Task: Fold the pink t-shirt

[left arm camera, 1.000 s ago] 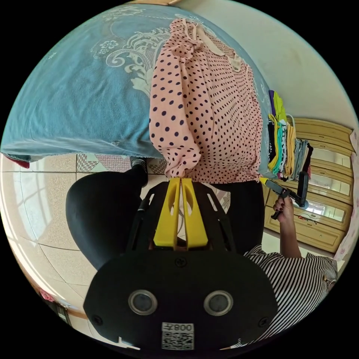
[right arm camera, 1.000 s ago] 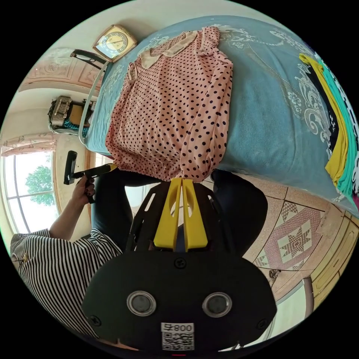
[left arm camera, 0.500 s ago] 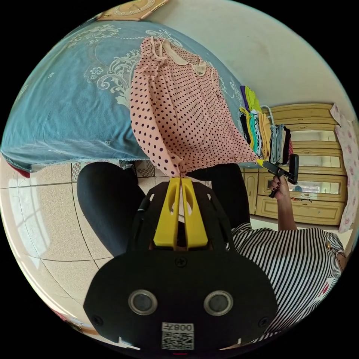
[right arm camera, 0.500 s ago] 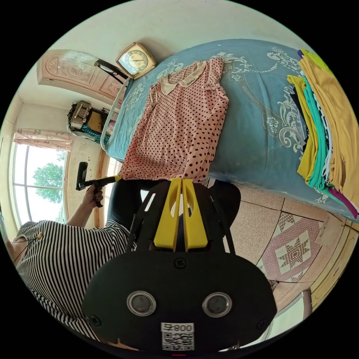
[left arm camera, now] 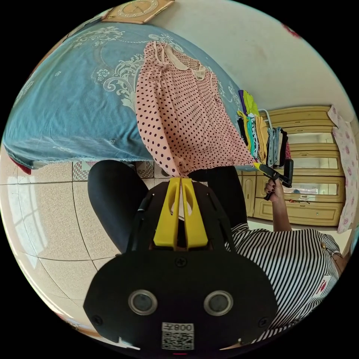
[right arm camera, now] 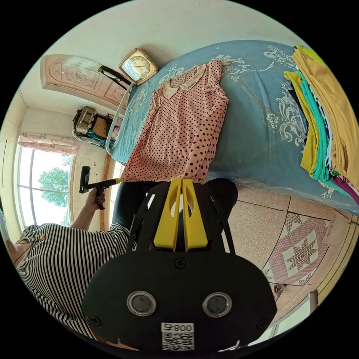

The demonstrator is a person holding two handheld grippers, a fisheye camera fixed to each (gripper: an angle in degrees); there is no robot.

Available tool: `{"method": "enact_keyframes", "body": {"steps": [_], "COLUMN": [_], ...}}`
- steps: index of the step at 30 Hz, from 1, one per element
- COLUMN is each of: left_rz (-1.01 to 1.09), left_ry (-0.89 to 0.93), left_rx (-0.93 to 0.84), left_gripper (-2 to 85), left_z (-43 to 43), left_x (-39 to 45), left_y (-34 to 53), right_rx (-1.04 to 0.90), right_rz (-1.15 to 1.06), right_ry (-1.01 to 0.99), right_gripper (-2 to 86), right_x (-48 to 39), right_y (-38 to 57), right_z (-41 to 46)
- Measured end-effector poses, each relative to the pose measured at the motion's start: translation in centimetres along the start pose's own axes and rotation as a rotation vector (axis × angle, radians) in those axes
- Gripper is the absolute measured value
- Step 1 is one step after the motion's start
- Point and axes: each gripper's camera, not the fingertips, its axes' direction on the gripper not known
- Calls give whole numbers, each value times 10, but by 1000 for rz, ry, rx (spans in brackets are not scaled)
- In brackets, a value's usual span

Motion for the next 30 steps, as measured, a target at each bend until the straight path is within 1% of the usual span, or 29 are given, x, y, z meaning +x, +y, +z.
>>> {"method": "enact_keyframes", "body": {"steps": [7,13,19,21,30], "left_rz": [33,92,140,152,122], "left_ry": [51,68,56,42,-1], "left_rx": [64,168,258,281,335], "left_gripper": [2,2,2,2,2], "left_z": [-24,-66,-102,-111,-121], "left_x": [13,26,32,32,7], "left_y": [-26,-82,-168,-208,-362], "right_rx": [90,178,262,287,303], "right_rz": [-30,-85,-131,-142,-139], "right_ry": [-60,-76,-83,-84,-41], "right_gripper": [1,1,1,1,1], "right_x": [-3,-7,-9,-8,9], "right_y": [-16,-63,-141,-179,-330], "right_z": [-26,-55,-71,-73,-53]}}
